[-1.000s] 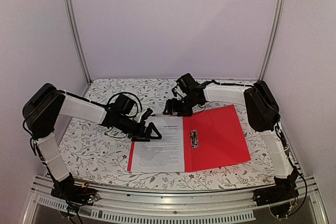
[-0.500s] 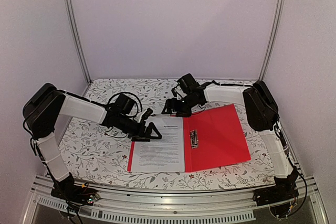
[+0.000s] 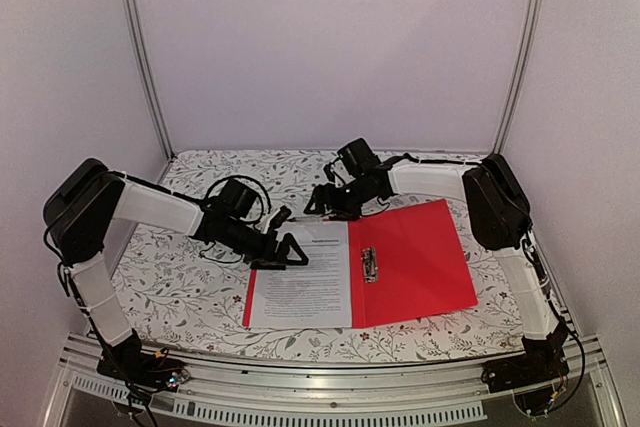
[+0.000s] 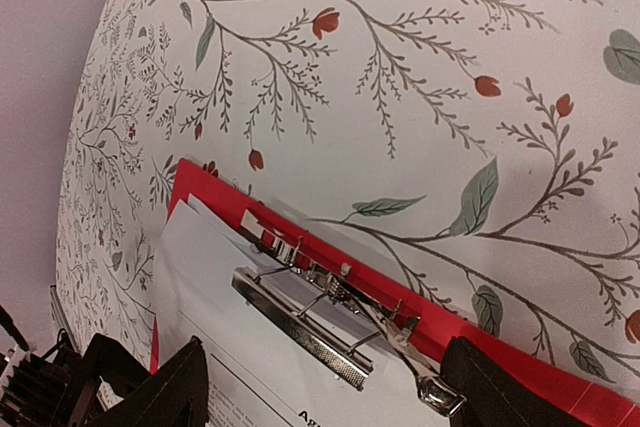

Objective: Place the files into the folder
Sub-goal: Hold the folder with some files at the corner of the board, then pass from the left arm to the right

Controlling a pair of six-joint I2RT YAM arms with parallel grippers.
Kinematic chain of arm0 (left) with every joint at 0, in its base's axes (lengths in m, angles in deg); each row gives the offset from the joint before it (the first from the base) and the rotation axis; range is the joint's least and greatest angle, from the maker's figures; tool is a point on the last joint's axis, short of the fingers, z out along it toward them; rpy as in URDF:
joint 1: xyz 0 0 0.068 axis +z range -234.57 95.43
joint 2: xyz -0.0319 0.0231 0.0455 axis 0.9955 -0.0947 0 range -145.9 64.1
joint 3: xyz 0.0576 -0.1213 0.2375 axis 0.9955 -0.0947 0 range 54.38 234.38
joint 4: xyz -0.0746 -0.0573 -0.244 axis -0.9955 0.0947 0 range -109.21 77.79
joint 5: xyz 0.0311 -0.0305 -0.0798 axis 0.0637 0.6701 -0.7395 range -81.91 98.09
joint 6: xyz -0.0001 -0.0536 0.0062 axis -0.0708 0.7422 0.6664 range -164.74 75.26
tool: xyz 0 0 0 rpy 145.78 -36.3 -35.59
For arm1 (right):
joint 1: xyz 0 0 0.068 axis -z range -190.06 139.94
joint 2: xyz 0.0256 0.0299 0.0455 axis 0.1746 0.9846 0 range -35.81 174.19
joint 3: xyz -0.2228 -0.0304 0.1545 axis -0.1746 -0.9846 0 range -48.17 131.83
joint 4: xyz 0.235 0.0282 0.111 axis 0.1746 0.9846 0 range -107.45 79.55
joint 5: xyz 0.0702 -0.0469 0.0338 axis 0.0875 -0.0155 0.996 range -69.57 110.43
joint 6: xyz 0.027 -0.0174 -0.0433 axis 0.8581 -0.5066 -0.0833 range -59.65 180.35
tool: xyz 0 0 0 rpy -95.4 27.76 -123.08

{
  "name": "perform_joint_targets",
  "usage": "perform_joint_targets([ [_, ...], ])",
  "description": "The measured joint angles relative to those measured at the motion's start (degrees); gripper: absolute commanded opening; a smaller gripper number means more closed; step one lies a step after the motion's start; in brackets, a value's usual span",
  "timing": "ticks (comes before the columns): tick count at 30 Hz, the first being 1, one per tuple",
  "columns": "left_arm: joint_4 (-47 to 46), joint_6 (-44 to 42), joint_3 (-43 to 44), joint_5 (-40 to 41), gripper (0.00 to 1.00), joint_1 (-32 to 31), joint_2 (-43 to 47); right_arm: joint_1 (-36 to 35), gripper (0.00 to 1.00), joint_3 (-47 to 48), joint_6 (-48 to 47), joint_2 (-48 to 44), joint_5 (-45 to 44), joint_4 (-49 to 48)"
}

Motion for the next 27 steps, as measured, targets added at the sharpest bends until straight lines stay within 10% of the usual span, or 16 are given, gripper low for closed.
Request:
perform_joint_targets([
  [27, 0.02, -0.04, 0.00, 0.00, 1.00, 0.00, -0.02, -2.99, 0.80, 1.07, -0.74, -0.02, 2.75, -4.63],
])
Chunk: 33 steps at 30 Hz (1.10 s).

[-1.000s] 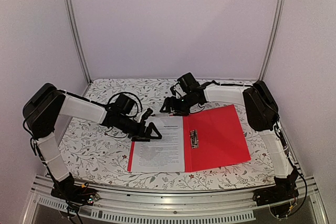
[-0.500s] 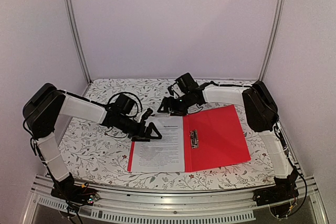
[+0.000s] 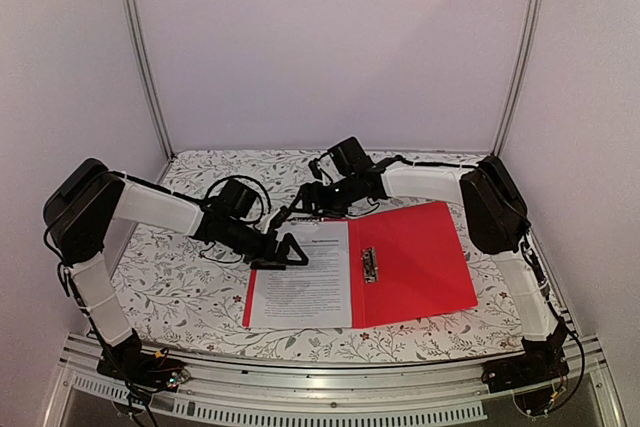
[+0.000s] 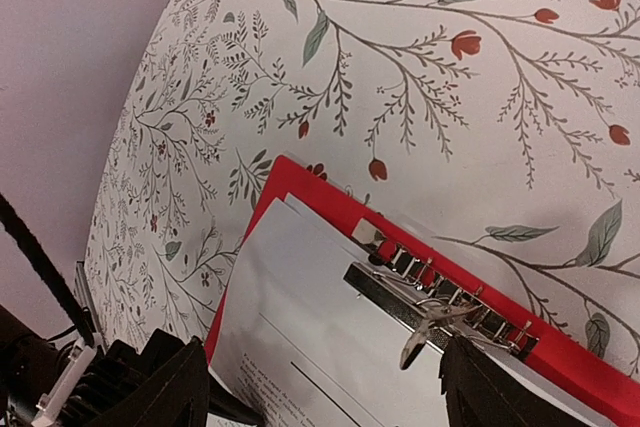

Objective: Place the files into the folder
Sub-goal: Pass from the left arm to the right

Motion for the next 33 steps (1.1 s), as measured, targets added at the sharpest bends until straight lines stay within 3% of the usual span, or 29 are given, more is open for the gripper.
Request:
perform_joint_targets([
  [8, 0.04, -0.02, 0.02, 0.02, 1.00, 0.00, 0.00, -0.15, 0.80, -1.57, -0.87, -1.18, 0.79, -1.31],
  [22, 0.20, -0.20, 0.09, 0.11, 1.00, 0.00, 0.00, 0.28, 0.77, -19.67, -4.72, -15.76, 3.02, -3.89],
  [33, 0.17, -0.17, 0.20, 0.02, 1.00, 0.00, -0.13, -1.25, 0.76, -27.80, -5.73, -16.94, 6.69, -4.66],
])
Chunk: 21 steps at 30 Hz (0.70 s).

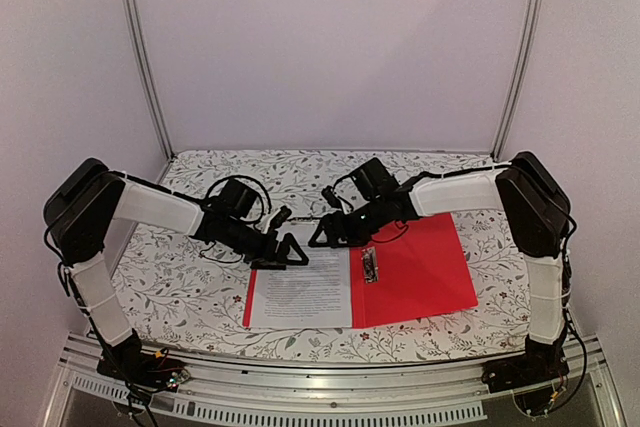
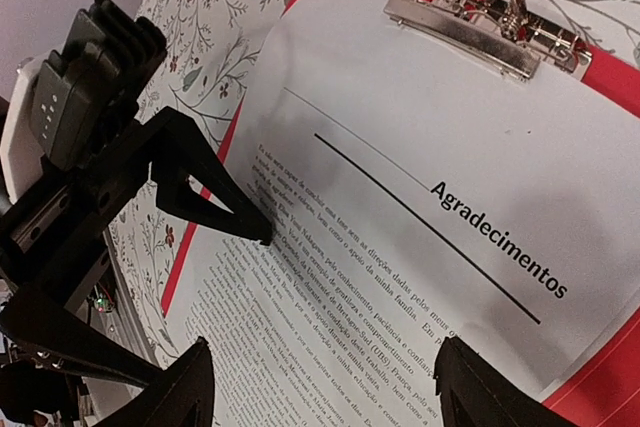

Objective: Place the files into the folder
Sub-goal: Pass from the left arm to the right

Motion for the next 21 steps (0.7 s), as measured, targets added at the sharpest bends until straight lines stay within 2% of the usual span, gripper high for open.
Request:
perform_joint_targets([
  [21, 0.00, 0.00, 0.00, 0.00, 1.00, 0.00, -0.02, -1.09, 0.76, -3.39, 0.96, 0.02, 1.36, -2.14],
])
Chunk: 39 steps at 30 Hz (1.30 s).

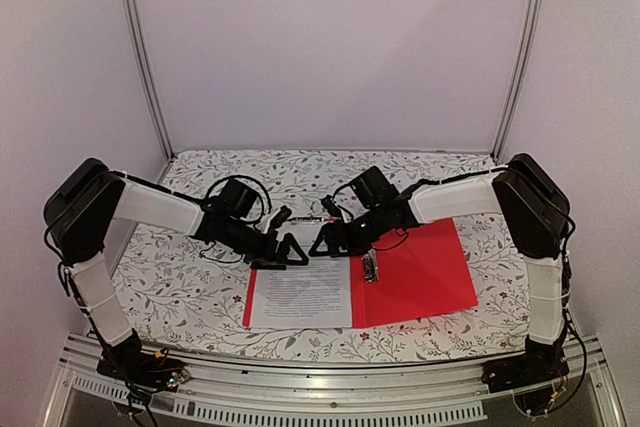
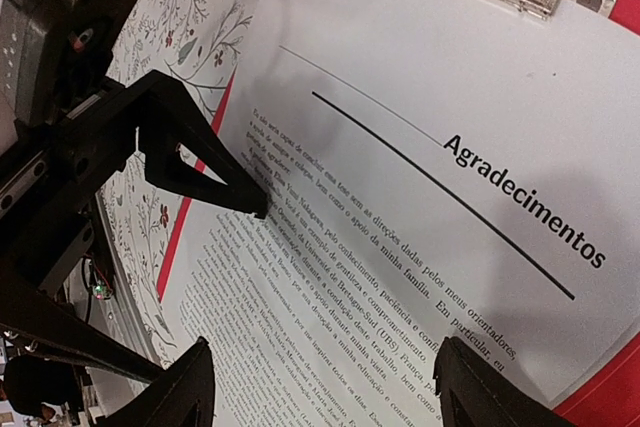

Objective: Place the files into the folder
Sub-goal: Pass from the left arm to the right

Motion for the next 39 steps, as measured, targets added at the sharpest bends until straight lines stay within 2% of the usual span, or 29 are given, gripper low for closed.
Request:
perform_joint_targets([
  [30, 0.04, -0.46, 0.00, 0.11, 1.00, 0.00, 0.11, 0.52, 0.75, -0.07, -0.33, 1.33, -2.58, 1.16],
  [39, 1.27, -1.22, -0.33, 2.67, 0.99, 0.00, 4.24, 0.70, 0.75, 1.29, -1.25, 2.40, -2.29, 1.44],
])
